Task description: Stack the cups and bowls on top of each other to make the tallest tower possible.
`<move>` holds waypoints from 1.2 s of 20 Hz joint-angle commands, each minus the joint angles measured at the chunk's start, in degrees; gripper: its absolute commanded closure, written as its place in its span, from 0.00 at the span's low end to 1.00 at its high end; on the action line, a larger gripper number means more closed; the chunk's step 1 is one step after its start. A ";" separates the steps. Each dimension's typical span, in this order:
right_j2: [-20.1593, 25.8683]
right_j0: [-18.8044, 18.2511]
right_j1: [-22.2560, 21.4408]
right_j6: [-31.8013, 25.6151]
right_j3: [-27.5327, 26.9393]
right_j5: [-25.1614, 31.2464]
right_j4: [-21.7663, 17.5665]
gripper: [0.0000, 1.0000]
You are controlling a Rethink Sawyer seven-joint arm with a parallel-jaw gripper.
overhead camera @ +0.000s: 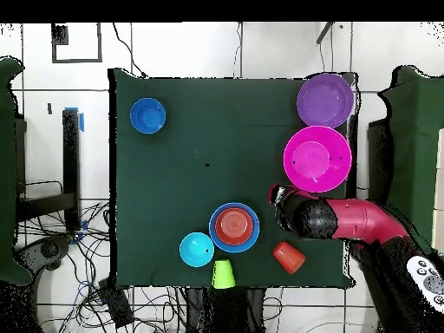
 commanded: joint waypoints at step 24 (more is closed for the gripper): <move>9.14 -0.07 -2.38 -22.19 1.07 12.87 -7.81 0.00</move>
